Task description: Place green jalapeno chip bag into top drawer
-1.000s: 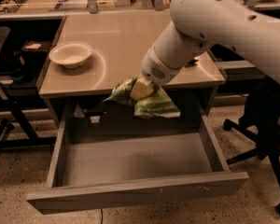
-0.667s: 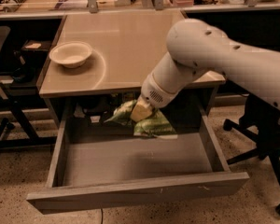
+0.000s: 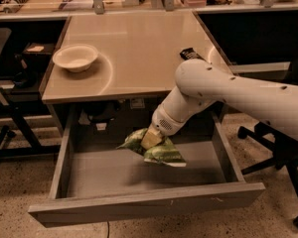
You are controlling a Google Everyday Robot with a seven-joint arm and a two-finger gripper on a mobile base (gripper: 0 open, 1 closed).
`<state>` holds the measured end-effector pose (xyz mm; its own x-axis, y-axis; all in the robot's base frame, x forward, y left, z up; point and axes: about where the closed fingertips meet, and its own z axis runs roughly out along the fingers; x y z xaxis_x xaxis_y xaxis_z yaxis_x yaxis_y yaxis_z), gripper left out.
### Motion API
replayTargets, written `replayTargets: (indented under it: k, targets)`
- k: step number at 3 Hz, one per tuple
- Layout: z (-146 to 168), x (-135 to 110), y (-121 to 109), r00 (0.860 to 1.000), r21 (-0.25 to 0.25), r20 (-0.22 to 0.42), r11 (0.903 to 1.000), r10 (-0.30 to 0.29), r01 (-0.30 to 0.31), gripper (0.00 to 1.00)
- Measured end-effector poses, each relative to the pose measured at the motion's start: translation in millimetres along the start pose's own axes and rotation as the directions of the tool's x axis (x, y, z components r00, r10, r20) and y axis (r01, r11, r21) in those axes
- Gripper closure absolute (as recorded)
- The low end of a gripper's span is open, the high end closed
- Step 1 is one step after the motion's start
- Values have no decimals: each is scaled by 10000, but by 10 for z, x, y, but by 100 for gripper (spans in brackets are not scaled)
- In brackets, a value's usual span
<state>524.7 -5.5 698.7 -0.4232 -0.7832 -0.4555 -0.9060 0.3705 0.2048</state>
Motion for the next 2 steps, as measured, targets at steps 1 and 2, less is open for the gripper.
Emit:
replayTargets:
  k: [1,2]
  targets:
    - [374,73,-16,9998,-478,-43,9986,211,-213,100]
    - [600,28,34,9995,-1014,-70,9943,314,-320,100]
